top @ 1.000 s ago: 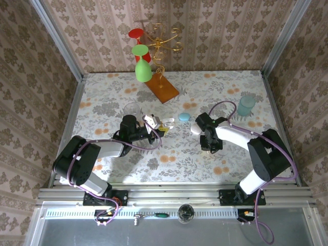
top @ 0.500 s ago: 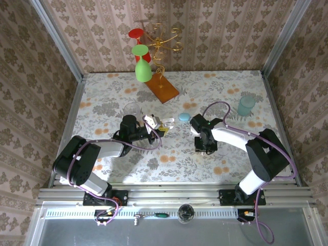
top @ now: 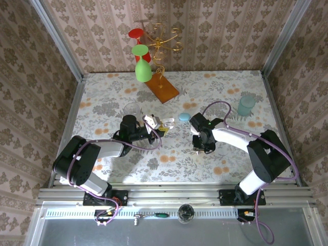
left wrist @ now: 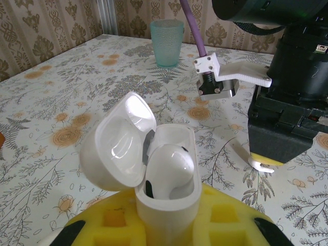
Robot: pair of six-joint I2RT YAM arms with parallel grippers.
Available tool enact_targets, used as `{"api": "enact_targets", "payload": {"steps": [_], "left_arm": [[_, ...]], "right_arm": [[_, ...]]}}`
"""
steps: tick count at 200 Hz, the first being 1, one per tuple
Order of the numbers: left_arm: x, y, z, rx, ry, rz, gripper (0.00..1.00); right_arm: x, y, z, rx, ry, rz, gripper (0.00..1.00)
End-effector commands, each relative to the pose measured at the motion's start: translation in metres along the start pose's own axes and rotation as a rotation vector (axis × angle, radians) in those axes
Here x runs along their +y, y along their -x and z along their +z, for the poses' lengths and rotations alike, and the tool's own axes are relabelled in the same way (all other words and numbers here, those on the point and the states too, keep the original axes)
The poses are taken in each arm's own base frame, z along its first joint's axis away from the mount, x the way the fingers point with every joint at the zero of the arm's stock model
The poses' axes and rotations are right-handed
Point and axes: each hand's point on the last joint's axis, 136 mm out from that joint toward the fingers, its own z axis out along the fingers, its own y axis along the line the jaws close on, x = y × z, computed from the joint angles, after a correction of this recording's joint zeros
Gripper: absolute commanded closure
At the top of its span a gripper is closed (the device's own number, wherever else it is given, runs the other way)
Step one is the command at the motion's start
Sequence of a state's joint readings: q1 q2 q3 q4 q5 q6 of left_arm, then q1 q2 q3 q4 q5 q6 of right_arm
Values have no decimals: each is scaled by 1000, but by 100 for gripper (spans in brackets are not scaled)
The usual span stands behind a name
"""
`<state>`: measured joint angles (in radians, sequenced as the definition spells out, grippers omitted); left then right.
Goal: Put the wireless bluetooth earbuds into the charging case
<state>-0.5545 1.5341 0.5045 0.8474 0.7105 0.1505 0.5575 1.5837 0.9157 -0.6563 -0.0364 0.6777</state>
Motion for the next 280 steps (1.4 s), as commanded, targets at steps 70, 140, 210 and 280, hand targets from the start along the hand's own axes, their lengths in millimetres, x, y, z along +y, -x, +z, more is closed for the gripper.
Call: {"api": "enact_targets", "payload": {"steps": [70,140,210,280], "left_arm": [[-1,9,-4,-19,0,32,100],[-1,5,-4,-13,2,24,100],[-1,4,-2,-10,-5,16,100],[3,8,6,-38,40,25,100]], "right_arm": [[-2,3,11,19,-35,-11,74],[4,11,12,19,-15,-13,69],[-2,10,19,35,-27,-6,78],[24,38,-26,-198,191,26,79]]}}
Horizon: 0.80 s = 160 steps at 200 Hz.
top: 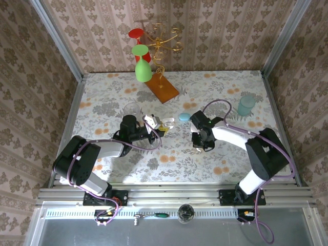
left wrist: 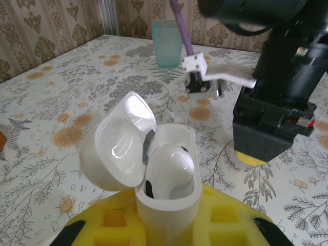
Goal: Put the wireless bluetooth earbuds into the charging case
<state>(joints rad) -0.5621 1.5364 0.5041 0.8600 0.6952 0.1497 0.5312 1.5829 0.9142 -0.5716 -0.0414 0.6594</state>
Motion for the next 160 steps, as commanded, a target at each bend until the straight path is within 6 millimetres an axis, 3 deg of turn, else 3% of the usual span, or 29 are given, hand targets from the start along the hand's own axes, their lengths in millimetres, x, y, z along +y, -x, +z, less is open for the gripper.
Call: {"api": "enact_targets", "payload": {"steps": [1,14,39,70,89,115,160], "left_arm": [[2,7,5,-34,30,17,100],[7,8,9,-45,78,14,100],[8,12,17,-77,120,16,100],[7,22,25,-136,136,1,100],[2,29,30,-161,126,-3,100],[-8,35,38,-170,98,9,100],[-22,47,49,-193,62,19,100]], "right_arm": [[19,20,-24,-138,145,25,79],[31,32,-38,-222,249,43,79],[54,53,-91,-424,456,42,80],[71,68,-151,-622,677,54,80],[78,73,-176,-690,792,68,81],[83,79,-192,-728,891,88,81],[85,85,-198,-743,961,113,82]]}}
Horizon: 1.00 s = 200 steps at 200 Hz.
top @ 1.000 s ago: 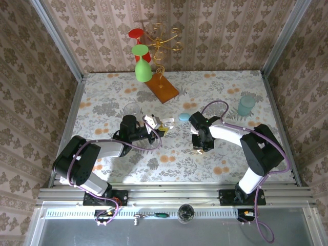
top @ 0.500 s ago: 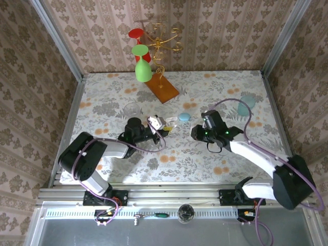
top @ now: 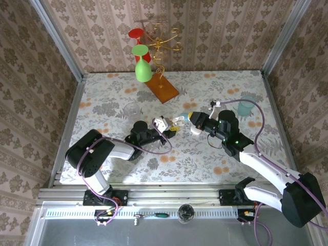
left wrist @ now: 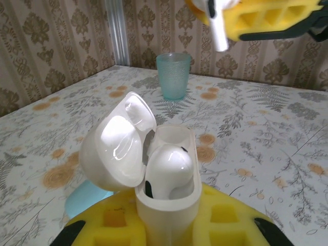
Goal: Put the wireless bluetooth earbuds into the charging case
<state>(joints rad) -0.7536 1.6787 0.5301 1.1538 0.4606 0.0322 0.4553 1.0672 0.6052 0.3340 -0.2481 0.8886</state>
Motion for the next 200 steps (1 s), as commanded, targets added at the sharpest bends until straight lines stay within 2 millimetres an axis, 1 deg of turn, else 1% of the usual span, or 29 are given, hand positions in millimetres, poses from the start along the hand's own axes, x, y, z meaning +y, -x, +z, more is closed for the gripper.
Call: {"api": "enact_targets", "payload": {"steps": [1,13,43,84,112,150,200], "left_arm": [[-2,23,9,-71,-2,10,100],[-3,26,11,-79,-5,3,100],[-1,34,13,-116,7,-31,100],[-1,41,13,-135,1,-32,100],[-5,41,15,-122,-19,-20,100],[-7,39,16,-118,-40,-27,100],[-9,46,15,-140,-50,-30,100]], "right_arm": [[14,11,0,-46,89,28,82],[12,13,0,-50,89,41,82],[6,9,2,-38,80,54,82],[-2,4,3,-27,61,63,82],[-4,0,7,-10,68,69,82],[-1,1,9,-15,89,72,81],[-14,-2,13,-20,51,80,82]]}}
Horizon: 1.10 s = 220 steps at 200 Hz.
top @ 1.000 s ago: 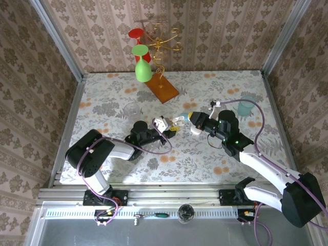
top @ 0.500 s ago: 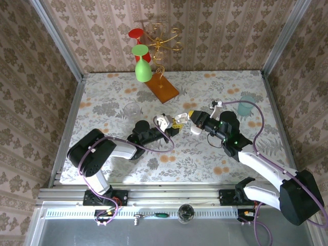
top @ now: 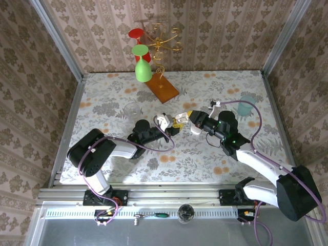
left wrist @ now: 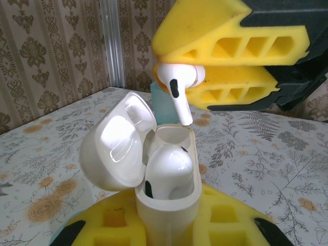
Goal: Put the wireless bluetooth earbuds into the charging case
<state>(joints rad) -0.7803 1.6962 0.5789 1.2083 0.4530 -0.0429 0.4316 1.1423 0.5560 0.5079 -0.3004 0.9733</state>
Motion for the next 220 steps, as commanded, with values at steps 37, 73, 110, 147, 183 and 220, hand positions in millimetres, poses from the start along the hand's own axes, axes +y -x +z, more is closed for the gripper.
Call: {"api": "enact_targets", "payload": {"steps": [37,73,110,147,183,220], "left_arm": [[-6,23,4,-70,-37,7,100],[0,24,5,-67,-6,-7,100],[1,20,6,-53,-9,-11,100],[2,16,7,-41,-12,-15,100],[3,11,7,-21,-12,-13,100],[6,5,7,-1,-4,-11,100]], "right_arm": [[-16,-3,4,-10,-29,2,81],[-23,-8,4,9,-56,-4,74],[-22,-6,-2,5,-74,-25,57],[-21,-3,-10,7,-90,-49,54],[-14,-5,-10,34,-64,-66,61],[-9,-7,-9,50,-36,-67,73]]}}
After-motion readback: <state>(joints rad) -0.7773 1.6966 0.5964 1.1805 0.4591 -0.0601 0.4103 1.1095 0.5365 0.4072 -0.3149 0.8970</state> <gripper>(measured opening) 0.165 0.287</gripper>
